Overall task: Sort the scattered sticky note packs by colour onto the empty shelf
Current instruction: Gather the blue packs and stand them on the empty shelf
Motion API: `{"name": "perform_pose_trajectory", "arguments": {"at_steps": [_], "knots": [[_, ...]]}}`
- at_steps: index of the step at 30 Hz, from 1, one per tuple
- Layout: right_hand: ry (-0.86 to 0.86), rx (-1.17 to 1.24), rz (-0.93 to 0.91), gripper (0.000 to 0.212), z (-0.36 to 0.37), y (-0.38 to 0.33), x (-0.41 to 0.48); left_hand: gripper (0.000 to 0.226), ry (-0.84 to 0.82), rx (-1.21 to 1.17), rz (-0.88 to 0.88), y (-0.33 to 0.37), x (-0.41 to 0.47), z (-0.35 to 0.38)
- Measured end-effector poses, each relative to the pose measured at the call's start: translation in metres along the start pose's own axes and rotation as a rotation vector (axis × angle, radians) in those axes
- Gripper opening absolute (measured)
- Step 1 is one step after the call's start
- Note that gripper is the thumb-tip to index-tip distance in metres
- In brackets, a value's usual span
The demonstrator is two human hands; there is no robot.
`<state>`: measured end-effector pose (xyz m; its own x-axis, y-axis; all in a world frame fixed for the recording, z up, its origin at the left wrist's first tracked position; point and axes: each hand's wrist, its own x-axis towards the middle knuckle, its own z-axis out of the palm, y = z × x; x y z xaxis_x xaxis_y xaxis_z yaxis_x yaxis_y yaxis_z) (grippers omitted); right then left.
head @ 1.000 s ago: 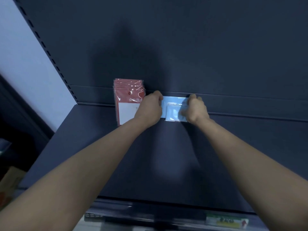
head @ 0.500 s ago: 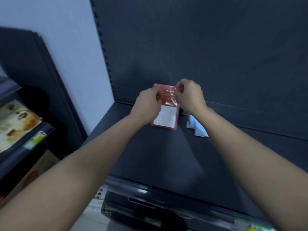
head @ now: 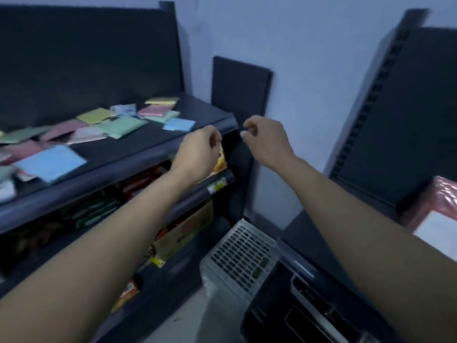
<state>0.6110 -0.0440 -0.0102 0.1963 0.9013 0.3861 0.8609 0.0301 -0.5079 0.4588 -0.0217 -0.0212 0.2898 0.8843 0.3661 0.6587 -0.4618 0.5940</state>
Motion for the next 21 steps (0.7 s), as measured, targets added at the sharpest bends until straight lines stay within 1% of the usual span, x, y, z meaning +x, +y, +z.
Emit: {"name": "perform_pose_trajectory", "arguments": {"at_steps": [3,7,12,15,18,19,21], "knots": [[-0.058,0.07,-0.096,0.025,0.05,-0.057,0.021,0.015,0.036,0.062,-0.096,-0.06,-0.003,-0.049],[-0.16,0.124,-0.168,0.028,0.106,-0.123,0.04,0.021,0.094,0.126,-0.244,-0.131,-0.011,-0.105],[-0.254,0.136,-0.261,0.029,0.156,-0.181,0.056,0.028,0.167,0.25,-0.487,-0.203,-0.016,-0.162],[-0.295,0.135,-0.296,0.029,0.171,-0.196,0.066,0.038,0.124,0.295,-0.591,-0.228,-0.012,-0.181],[-0.326,0.134,-0.309,0.029,0.181,-0.199,0.081,0.054,-0.009,0.416,-0.676,-0.24,-0.004,-0.189],[-0.339,0.137,-0.31,0.03,0.184,-0.198,0.087,0.054,-0.046,0.423,-0.699,-0.24,-0.002,-0.19],[-0.365,0.137,-0.303,0.03,0.19,-0.195,0.099,0.046,-0.078,0.364,-0.727,-0.239,0.003,-0.191]]}}
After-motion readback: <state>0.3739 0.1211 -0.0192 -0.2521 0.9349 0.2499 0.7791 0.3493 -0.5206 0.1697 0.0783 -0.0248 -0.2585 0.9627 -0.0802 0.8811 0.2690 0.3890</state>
